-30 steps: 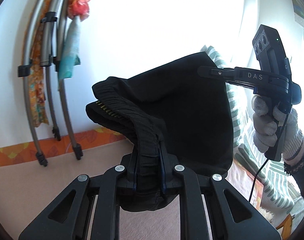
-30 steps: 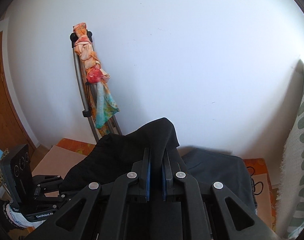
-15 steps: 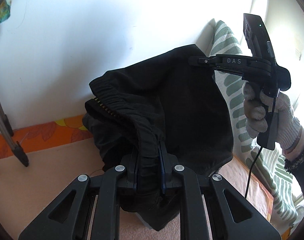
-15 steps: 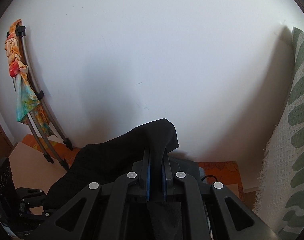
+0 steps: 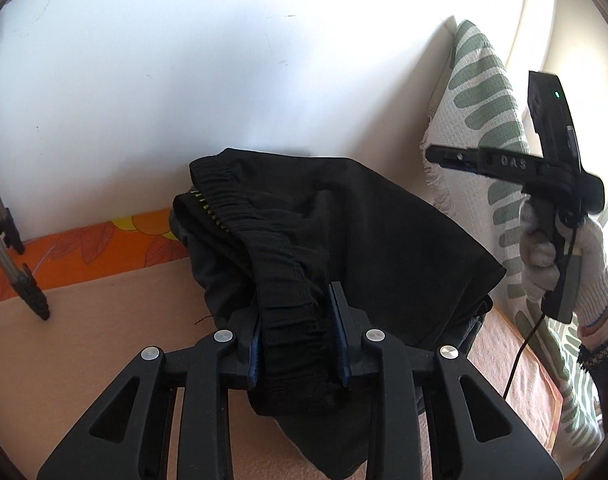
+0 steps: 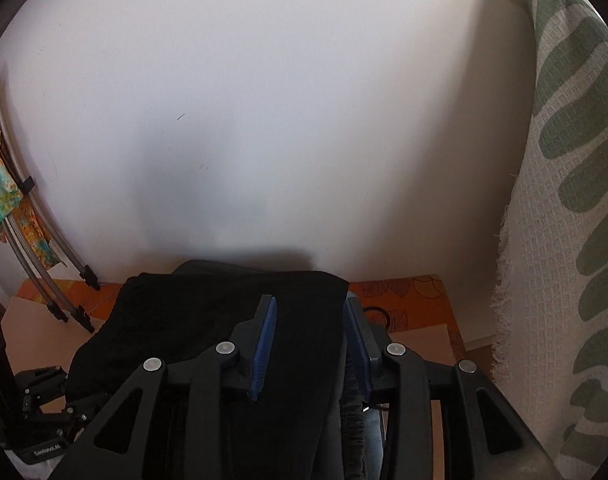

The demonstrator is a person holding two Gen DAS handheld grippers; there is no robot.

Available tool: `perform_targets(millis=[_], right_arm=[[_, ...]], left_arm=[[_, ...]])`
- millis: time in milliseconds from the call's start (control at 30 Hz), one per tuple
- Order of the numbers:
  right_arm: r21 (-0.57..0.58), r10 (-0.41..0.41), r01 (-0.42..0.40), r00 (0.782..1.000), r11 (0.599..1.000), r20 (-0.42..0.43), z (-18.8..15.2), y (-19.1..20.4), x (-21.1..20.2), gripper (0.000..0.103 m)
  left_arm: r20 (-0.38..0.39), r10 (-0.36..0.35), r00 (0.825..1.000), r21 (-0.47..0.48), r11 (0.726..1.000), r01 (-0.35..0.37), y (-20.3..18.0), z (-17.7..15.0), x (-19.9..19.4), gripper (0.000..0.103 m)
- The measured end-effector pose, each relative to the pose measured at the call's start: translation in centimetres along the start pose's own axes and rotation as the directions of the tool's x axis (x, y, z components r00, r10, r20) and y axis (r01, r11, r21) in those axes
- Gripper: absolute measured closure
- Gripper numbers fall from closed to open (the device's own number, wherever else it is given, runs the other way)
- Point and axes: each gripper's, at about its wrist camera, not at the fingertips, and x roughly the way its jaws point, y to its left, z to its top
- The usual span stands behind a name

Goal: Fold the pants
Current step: 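Lower the pants onto the grey-and-jeans stack and open both grippers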

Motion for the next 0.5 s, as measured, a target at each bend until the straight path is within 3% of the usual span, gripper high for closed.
perform_targets(millis=[133,200,400,500], right_arm=[[-0.046,-0.025,0.025,1.0,0.999,0.01,-4.3,0.9,-2.6,0.067],[-0.054,0.004,-0.003,1.0,0.999,0.025,-5.7,1.6,-3.7,0.067],[-0.058,0.026,-0.025,0.999,0.998,0.032,-9.2,2.4,-5.9,0.067],[0.032,0.08,-0.079,0.997,0.996,-0.017,-10.2,1.3,-5.3,0.067]], left_arm=[[0.043,0.029,0.999,0.033,0.999,-0.031,0.2,0.0,-2.3,0.068],[0.06,0.057,0.997,0.053,0.997,-0.06,0.2,0.5,-2.8,0.068],[0.042,0.099,0.994,0.07,0.992,-0.102,0.9,1.6,-1.0,0.068],[-0.002,0.089,0.996,0.046,0.995,-0.089,1.2,0.9,0.5,0.068]])
